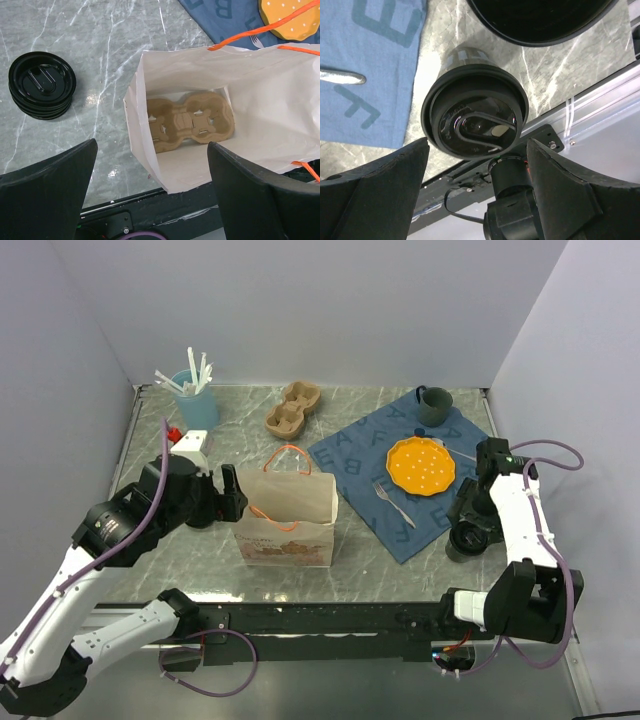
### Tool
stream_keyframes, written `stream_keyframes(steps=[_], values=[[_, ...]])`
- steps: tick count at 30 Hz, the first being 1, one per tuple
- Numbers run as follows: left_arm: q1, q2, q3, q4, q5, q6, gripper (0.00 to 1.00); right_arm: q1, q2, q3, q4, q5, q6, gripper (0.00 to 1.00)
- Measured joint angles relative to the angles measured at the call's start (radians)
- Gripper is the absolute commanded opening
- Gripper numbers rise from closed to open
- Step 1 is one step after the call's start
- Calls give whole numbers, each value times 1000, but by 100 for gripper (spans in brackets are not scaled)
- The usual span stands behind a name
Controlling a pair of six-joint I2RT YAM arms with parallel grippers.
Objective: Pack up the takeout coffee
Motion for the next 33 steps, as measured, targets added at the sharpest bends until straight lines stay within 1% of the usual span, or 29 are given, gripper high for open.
stream_keyframes(steps=[5, 9, 13, 17, 24, 33], values=[[-3, 1, 0, 0, -6, 0, 98, -3, 2, -37, 15, -8, 15, 86], [-3, 1, 0, 0, -12, 0, 97, -3, 6, -42, 24, -15, 22, 80], [-4, 1, 0, 0, -22, 1, 97, -3, 8, -42, 35, -15, 24, 78], [-6, 3, 0, 0, -28, 4, 97, -7, 8, -47, 40, -15, 25, 73], [-6, 14, 0, 0, -31, 11, 98, -9, 6, -48, 42, -18, 24, 70], [-7, 20, 20, 0, -31, 18, 98, -8, -43, -69, 41, -50, 17, 65]])
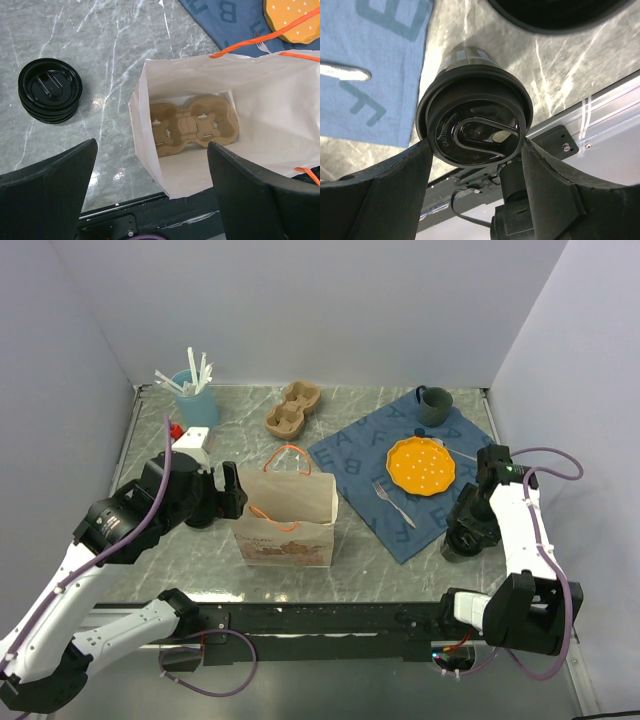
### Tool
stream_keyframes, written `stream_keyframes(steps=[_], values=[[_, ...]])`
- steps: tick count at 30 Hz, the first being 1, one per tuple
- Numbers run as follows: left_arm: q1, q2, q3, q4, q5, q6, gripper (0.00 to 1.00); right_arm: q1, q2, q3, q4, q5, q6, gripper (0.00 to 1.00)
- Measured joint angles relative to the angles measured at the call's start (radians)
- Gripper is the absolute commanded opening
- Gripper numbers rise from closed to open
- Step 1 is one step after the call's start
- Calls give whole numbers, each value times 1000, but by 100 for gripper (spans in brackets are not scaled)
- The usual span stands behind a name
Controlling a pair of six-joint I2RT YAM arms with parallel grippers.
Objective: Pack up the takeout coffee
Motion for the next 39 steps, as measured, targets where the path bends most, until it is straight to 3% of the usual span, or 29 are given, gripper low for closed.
stream_keyframes(steps=[9, 17, 23, 33, 39], values=[[-7, 6, 8, 0, 0, 0, 98, 107, -90, -14, -57, -23, 21, 64], [-11, 9, 29, 0, 0, -1, 99, 357, -105, -9, -110, -31, 119, 63], [-11, 11, 31, -25, -3, -19, 99, 612, -105, 21, -117, -54, 222, 63], [-11, 66, 130, -132, -64, -81, 98, 984, 63, 90, -52, -33, 304, 64], [-11, 85, 153, -179, -103, -124, 97, 1078, 149, 115, -16, -5, 268, 70]])
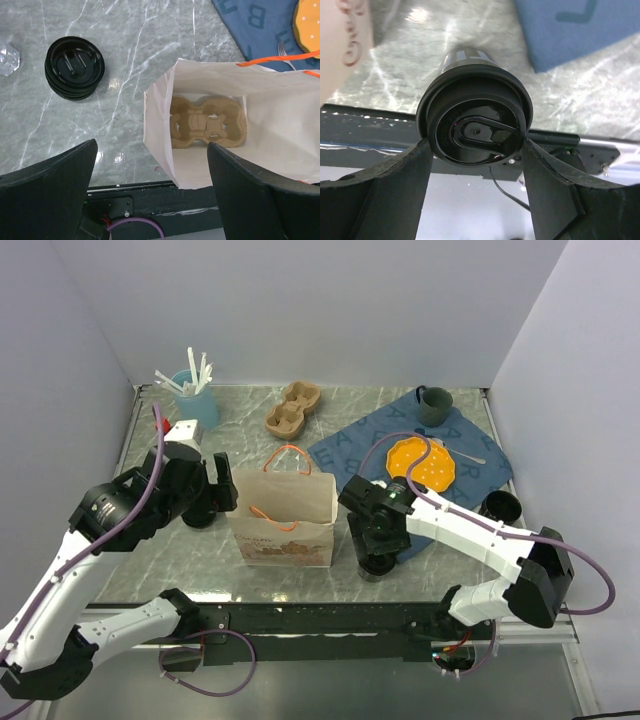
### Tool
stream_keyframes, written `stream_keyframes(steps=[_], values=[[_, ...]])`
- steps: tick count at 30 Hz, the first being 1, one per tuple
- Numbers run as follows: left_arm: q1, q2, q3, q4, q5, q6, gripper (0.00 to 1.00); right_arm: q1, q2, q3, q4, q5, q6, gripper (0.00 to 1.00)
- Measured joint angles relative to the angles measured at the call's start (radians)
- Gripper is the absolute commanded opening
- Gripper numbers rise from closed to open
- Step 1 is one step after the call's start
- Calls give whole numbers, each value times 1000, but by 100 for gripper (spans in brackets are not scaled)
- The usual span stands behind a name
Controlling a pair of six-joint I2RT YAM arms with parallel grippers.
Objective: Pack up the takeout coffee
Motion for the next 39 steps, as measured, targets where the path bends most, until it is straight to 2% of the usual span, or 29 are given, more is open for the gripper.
stream_keyframes(steps=[4, 13, 29, 39], values=[[0, 10, 5, -21, -3, -33, 97, 15, -3, 0, 32, -2, -27, 78], [0, -3, 5, -34, -26, -62, 98, 15, -64, -28, 101, -42, -71, 87], [0, 1, 67, -79, -50, -57, 98, 15, -90, -39, 178, -73, -97, 89], [0, 32, 105, -92, -56, -40, 98, 15, -24, -38, 196, -40, -100, 88]])
